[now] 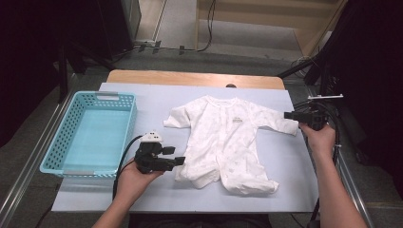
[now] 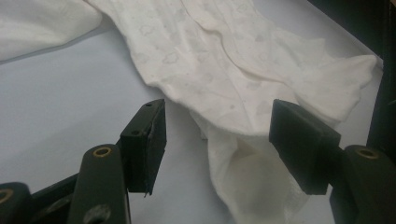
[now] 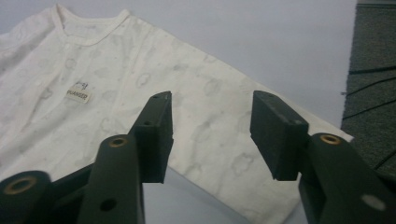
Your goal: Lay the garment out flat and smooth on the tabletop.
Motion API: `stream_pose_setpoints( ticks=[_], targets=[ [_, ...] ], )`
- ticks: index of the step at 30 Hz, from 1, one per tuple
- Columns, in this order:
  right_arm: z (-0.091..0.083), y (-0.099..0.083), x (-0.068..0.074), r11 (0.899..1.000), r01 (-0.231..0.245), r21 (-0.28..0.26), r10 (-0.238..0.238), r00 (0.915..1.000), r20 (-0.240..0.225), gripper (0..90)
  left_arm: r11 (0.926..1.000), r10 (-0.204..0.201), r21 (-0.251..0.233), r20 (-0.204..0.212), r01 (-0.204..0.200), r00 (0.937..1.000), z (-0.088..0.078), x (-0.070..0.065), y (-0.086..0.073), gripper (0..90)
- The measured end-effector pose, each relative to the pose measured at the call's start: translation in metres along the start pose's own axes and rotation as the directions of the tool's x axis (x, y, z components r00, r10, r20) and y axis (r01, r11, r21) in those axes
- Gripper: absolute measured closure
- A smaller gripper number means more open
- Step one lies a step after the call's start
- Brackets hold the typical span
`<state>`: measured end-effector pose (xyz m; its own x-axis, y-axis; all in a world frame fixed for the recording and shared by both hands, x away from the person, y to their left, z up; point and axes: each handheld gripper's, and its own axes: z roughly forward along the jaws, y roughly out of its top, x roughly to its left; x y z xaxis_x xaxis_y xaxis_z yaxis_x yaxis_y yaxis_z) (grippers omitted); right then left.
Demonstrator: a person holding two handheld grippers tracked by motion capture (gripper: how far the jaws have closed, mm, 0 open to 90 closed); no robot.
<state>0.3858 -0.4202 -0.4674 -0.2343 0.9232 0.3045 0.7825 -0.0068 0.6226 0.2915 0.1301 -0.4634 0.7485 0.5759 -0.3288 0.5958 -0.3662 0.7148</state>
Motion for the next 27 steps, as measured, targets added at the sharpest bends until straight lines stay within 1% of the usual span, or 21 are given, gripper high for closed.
stream_pose_setpoints(
  ticks=[1,4,5,6,7,8,10,11,13,16,18,19,20,23,25,27],
  targets=[
    [0.001,0.000,0.002,1.000,0.008,0.000,-0.008,1.0000,-0.006,46.0,1.0000,-0.003,0.006,0.000,0.003,1.0000,0.000,0.002,0.001,36.9],
    [0.003,-0.002,0.010,1.000,0.028,0.008,-0.027,0.9995,-0.016,42.8,1.0000,-0.008,0.004,-0.003,0.008,1.0000,0.001,0.003,0.001,36.9],
    [0.004,-0.003,0.012,0.999,0.034,0.011,-0.034,0.9993,-0.016,41.8,0.9999,-0.011,0.000,-0.011,0.011,0.9999,0.001,0.004,0.001,37.0],
    [0.004,-0.003,0.012,0.999,0.034,0.011,-0.034,0.9993,-0.016,41.8,0.9999,-0.011,0.000,-0.011,0.011,0.9999,0.001,0.004,0.001,37.0],
    [0.006,-0.004,0.017,0.998,0.060,0.010,-0.060,0.9979,-0.025,39.5,0.9999,-0.010,-0.002,-0.018,0.010,0.9998,0.000,0.004,0.002,37.6],
    [0.006,-0.004,0.017,0.998,0.060,0.010,-0.060,0.9979,-0.025,39.5,0.9999,-0.012,-0.002,-0.023,0.012,0.9997,0.000,0.005,0.003,37.6],
    [0.008,-0.005,0.022,0.997,0.074,0.012,-0.073,0.9966,-0.038,37.3,0.9998,-0.018,-0.004,-0.023,0.018,0.9996,0.000,0.007,0.003,37.6],
    [0.008,-0.006,0.024,0.997,0.078,0.018,-0.077,0.9962,-0.042,37.0,0.9998,-0.022,0.000,-0.029,0.022,0.9993,0.001,0.009,0.004,37.7],
    [0.009,-0.007,0.028,0.996,0.085,0.019,-0.084,0.9952,-0.051,36.7,0.9997,-0.025,0.002,-0.032,0.025,0.9992,0.002,0.011,0.004,37.7],
    [0.010,-0.008,0.031,0.996,0.089,0.025,-0.088,0.9944,-0.058,36.0,0.9995,-0.032,-0.004,-0.033,0.032,0.9989,0.002,0.015,0.007,37.7],
    [0.010,-0.011,0.034,0.994,0.102,0.030,-0.100,0.9930,-0.063,35.6,0.9993,-0.037,-0.009,-0.038,0.036,0.9986,0.004,0.018,0.010,37.7],
    [0.010,-0.013,0.036,0.995,0.099,0.030,-0.096,0.9928,-0.071,35.6,0.9993,-0.037,-0.009,-0.038,0.036,0.9986,0.004,0.018,0.010,37.7],
    [0.010,-0.015,0.037,0.994,0.103,0.030,-0.100,0.9920,-0.077,35.6,0.9992,-0.039,-0.006,-0.039,0.039,0.9985,0.006,0.022,0.012,37.6],
    [0.009,-0.017,0.040,0.994,0.109,0.028,-0.107,0.9906,-0.086,35.5,0.9991,-0.043,0.002,-0.042,0.043,0.9982,0.008,0.024,0.014,37.5],
    [0.008,-0.021,0.044,0.993,0.118,0.028,-0.115,0.9893,-0.090,35.4,0.9987,-0.049,0.013,-0.048,0.050,0.9977,0.011,0.027,0.016,37.5],
    [0.008,-0.023,0.046,0.992,0.122,0.029,-0.119,0.9884,-0.095,35.4,0.9986,-0.052,0.009,-0.053,0.052,0.9973,0.013,0.028,0.018,37.5]
  ],
)
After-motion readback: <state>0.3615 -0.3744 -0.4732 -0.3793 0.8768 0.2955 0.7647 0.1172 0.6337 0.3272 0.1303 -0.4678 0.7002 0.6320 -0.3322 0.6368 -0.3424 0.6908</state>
